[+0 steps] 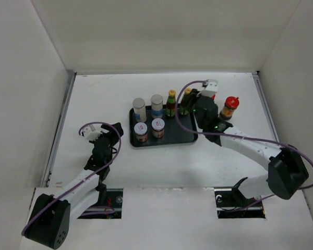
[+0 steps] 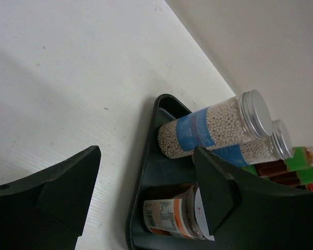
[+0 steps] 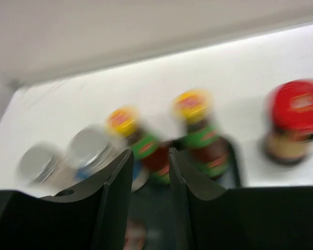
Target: Organize the condiment bottles
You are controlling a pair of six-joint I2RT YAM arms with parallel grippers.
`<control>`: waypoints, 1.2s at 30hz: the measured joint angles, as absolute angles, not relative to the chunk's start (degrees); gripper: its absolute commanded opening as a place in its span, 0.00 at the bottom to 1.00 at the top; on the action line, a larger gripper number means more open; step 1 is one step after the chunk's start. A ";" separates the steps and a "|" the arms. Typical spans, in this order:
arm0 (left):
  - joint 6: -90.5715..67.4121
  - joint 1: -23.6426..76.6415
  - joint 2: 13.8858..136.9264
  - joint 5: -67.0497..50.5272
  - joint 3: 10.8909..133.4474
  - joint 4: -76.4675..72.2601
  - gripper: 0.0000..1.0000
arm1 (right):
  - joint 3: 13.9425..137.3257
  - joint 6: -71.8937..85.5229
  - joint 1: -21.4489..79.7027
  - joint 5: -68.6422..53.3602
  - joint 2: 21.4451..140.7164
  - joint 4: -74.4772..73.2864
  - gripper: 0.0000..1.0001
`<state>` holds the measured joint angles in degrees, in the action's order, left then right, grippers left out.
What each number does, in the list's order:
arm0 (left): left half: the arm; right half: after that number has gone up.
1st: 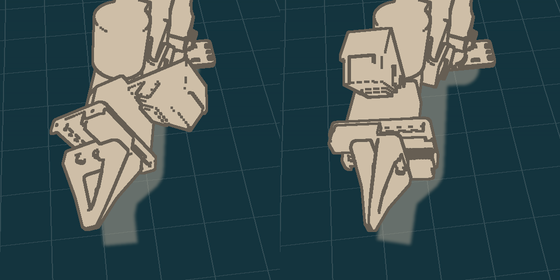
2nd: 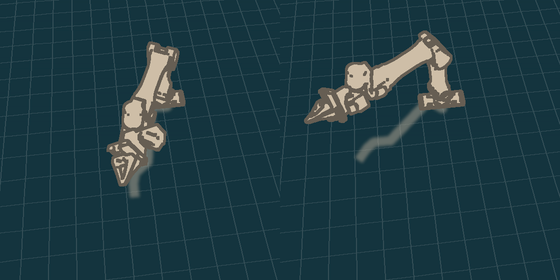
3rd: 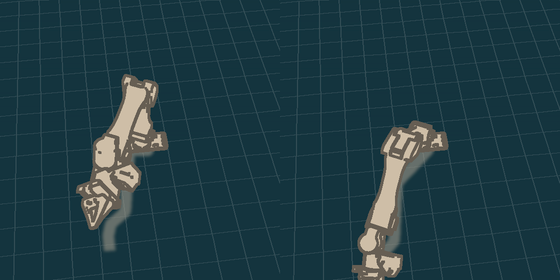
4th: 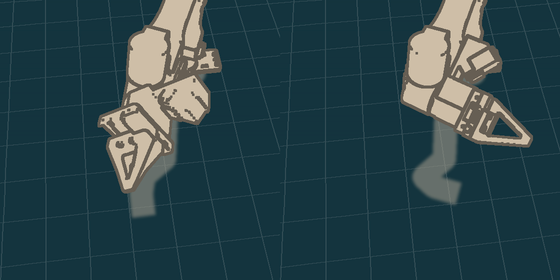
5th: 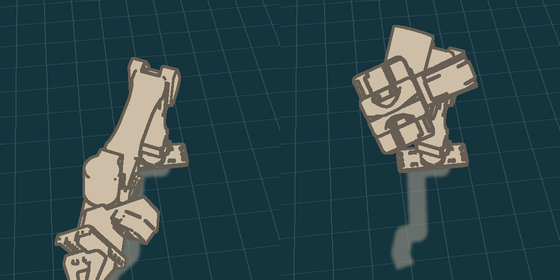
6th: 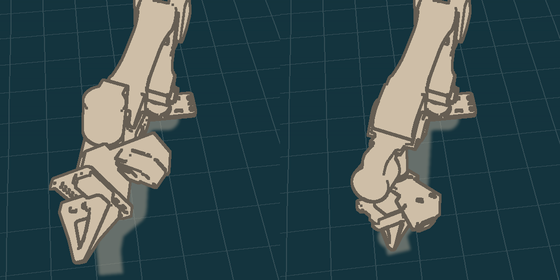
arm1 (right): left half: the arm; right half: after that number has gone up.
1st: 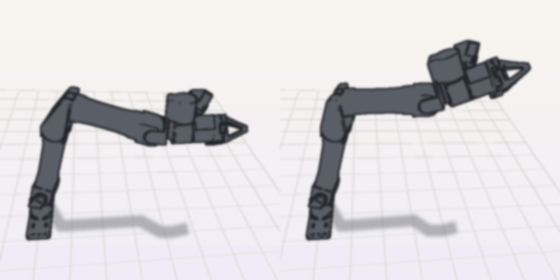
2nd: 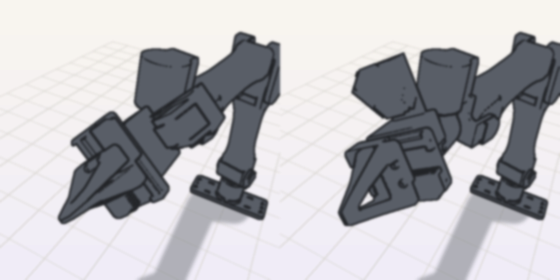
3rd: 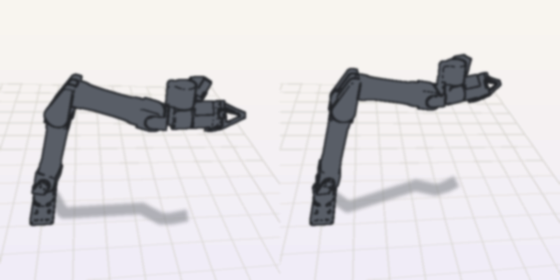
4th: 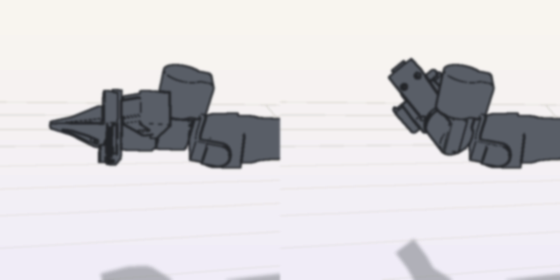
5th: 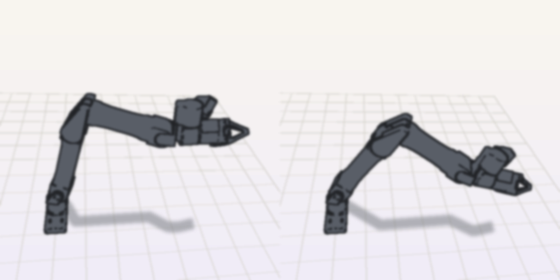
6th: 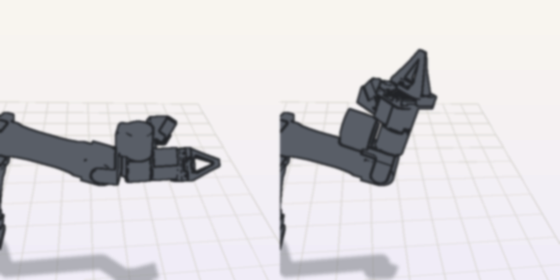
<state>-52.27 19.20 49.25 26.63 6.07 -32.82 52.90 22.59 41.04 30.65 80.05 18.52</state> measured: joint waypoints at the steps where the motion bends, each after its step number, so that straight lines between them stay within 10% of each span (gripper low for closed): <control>1: -52.27 19.20 49.25 26.63 6.07 -32.84 0.71 | 52.60 22.70 37.50 30.72 79.02 18.50 0.41; 6: -52.27 19.27 49.25 26.61 6.07 -32.84 0.72 | 53.04 22.52 23.88 31.22 79.61 15.90 0.85; 12: -52.27 19.53 49.23 26.48 6.07 -32.84 0.72 | 58.54 20.45 17.56 27.75 87.94 11.66 0.99; 27: -52.25 19.62 49.67 26.46 6.07 -32.93 0.72 | 64.14 19.57 16.51 20.97 99.11 8.25 0.92; 36: -52.25 19.64 50.02 26.46 6.07 -33.26 0.72 | 63.40 19.84 16.97 23.42 101.06 6.87 0.65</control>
<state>-52.25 19.64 50.02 26.46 6.07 -33.26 63.40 19.84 16.97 23.42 101.06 6.87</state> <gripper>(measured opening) 0.717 0.765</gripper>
